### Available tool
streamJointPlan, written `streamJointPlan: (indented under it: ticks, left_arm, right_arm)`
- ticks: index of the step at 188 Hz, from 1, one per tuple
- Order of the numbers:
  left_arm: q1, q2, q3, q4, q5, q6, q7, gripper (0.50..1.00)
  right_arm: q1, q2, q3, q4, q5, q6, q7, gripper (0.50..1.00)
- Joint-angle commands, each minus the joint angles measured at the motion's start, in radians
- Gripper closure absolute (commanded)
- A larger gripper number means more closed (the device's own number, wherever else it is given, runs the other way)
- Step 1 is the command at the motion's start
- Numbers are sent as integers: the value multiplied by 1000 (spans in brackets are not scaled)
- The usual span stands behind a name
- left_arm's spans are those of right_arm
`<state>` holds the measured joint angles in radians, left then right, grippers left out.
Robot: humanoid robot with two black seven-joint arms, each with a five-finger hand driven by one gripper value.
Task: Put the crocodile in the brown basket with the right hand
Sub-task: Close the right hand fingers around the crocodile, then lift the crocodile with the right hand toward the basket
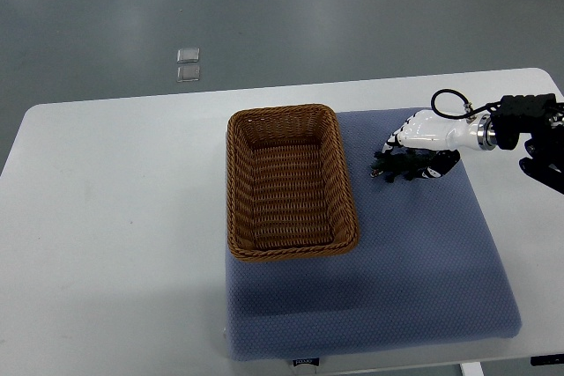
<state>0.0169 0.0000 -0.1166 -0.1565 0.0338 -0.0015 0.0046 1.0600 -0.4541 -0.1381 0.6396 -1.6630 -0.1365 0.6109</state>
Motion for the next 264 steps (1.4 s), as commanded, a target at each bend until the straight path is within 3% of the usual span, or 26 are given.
streamJointPlan:
  ticks: [1, 15, 41, 137, 264]
  left_arm:
    - [0, 0, 0, 0, 0, 0, 0, 500]
    - [0, 0, 0, 0, 0, 1, 0, 500]
    - [0, 0, 0, 0, 0, 0, 0, 500]
    - [0, 0, 0, 0, 0, 0, 0, 500]
    - [0, 0, 0, 0, 0, 0, 0, 500]
  right_arm:
    - [0, 0, 0, 0, 0, 0, 0, 863]
    - [0, 0, 0, 0, 0, -2, 0, 865]
    - [2, -2, 2, 0, 3, 0, 0, 922]
    - [8, -8, 5, -2, 19, 14, 0, 1000]
    - [32, -15, 18, 5, 114, 12, 0, 1000]
